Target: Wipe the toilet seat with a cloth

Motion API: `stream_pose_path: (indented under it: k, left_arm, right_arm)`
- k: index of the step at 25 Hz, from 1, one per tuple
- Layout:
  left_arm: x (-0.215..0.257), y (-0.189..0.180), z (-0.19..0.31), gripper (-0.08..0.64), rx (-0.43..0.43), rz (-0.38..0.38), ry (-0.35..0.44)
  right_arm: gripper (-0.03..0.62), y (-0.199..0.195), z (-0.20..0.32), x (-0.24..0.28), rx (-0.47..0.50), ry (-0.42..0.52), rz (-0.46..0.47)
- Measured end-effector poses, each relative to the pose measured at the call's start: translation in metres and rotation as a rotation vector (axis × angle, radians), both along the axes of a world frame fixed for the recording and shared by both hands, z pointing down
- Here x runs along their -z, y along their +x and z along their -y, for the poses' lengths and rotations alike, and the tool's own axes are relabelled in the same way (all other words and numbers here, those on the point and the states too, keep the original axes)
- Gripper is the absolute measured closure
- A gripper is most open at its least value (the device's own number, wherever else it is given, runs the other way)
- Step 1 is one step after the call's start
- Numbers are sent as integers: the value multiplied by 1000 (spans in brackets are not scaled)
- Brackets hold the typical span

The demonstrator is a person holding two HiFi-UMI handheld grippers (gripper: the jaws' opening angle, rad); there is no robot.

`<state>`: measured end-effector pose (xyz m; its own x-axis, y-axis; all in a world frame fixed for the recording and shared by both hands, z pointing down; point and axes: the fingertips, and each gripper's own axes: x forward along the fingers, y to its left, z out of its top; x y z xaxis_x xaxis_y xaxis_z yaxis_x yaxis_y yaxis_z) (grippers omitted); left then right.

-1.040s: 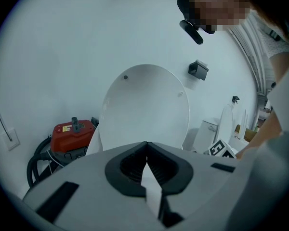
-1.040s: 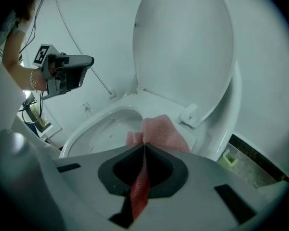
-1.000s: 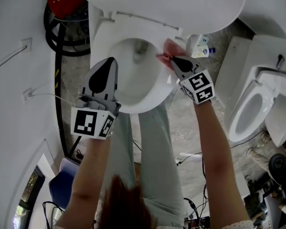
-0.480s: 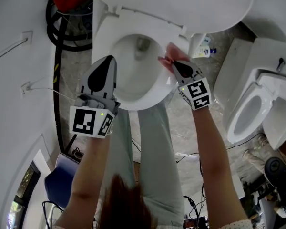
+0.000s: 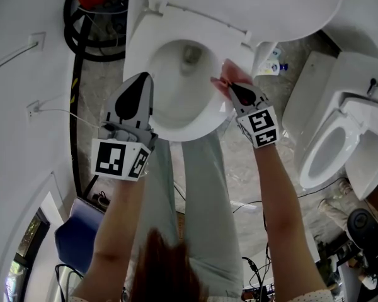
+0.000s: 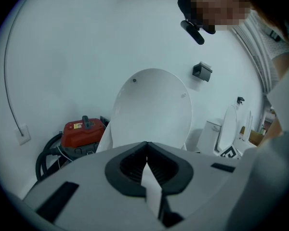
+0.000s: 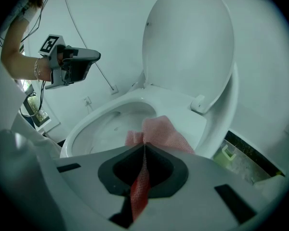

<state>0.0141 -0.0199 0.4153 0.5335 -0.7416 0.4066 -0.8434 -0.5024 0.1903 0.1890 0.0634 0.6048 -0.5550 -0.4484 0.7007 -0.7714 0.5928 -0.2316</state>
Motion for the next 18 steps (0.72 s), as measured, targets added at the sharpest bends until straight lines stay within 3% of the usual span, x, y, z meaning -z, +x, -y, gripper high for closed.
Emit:
stream_pose_path:
  k: [18]
  left_arm:
    - [-3, 1, -11, 555, -11, 10, -6]
  right_arm:
    - [572, -16, -41, -4, 17, -46, 1]
